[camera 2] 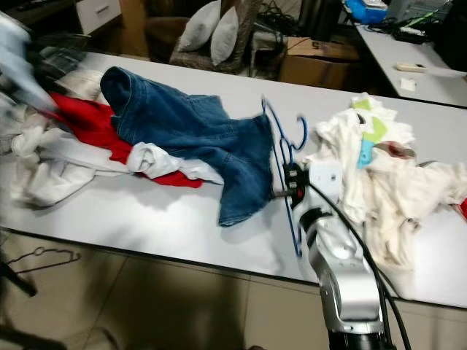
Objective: Hang hanger
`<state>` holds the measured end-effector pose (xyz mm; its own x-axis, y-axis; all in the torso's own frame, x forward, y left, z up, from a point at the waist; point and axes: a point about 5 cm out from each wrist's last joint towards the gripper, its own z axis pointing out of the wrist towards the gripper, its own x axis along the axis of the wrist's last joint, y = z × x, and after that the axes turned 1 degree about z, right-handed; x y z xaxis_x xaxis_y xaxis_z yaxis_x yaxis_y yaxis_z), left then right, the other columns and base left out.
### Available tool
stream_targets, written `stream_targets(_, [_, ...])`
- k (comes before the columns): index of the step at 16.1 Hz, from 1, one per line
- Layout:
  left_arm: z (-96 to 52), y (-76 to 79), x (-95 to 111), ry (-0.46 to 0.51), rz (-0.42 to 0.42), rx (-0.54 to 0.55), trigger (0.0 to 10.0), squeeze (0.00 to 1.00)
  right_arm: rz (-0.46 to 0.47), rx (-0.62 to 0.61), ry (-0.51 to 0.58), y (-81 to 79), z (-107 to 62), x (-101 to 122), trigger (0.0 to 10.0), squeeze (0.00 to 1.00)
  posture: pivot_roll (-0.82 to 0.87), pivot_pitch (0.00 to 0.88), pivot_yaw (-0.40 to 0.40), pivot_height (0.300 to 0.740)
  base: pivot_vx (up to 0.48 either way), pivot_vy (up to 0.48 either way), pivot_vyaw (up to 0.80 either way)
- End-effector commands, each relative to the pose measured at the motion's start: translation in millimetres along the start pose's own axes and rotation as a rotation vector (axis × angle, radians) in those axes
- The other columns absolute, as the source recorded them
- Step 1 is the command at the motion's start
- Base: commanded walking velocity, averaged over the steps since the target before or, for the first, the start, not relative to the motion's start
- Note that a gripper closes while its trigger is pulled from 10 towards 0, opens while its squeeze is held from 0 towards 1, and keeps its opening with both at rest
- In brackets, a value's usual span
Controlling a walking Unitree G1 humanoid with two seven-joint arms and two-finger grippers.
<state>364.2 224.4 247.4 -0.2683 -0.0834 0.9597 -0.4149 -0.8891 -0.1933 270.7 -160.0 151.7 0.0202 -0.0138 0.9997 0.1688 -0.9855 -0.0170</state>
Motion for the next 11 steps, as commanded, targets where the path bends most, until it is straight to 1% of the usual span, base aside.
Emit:
stream_targets(1, [2.1,6.0,5,0.026,0.007,0.002,10.0,0.00,-0.028,-0.018,0.002,3.5,-1.2,5,10.0,0.00,0.02,0.000,-0.057,0.740,0.000,0.000,0.00])
stream_targets(2, [-0.9,51.2,-17,0.040,-0.060,-0.040,10.0,0.00,-0.081,-0.053,-0.003,3.7,-2.2,8,10.0,0.00,0.02,0.000,-0.066,0.740,0.000,0.000,0.00])
stream_targets(3, [-3.0,67.5,-25,0.028,-0.072,-0.058,10.0,0.00,-0.126,-0.073,-0.016,4.2,-2.5,8,10.0,0.00,0.02,0.000,-0.069,0.740,0.000,0.000,0.00])
stream_targets(4, [-7.6,90.1,-37,-0.016,-0.049,-0.091,10.0,0.00,-0.234,-0.128,-0.039,7.2,-1.3,7,10.0,0.00,0.02,0.000,-0.072,0.740,0.000,-0.285,0.00])
stream_targets(5, [-11.8,102.8,-43,-0.049,-0.047,-0.098,10.0,0.00,-0.268,-0.184,-0.048,10.3,-0.8,6,10.0,0.00,0.02,0.000,-0.073,0.740,0.000,-0.435,0.00])
stream_targets(7, [-14.7,106.6,-45,-0.067,-0.059,-0.078,10.0,0.00,-0.255,-0.220,-0.053,11.9,-1.7,5,10.0,0.00,0.02,0.000,-0.072,0.740,0.000,-0.442,0.00])
stream_targets(9, [-20.9,104.0,-53,-0.096,-0.053,-0.024,10.0,0.00,-0.276,-0.228,-0.056,10.7,-4.0,3,10.0,0.00,0.01,0.000,-0.066,0.740,0.000,-0.458,0.00])
stream_targets(11, [-25.6,101.9,-58,-0.122,-0.042,-0.008,10.0,0.00,-0.301,-0.230,-0.054,9.6,-4.8,3,10.0,0.00,0.01,0.000,-0.066,0.740,0.000,-0.458,0.00])
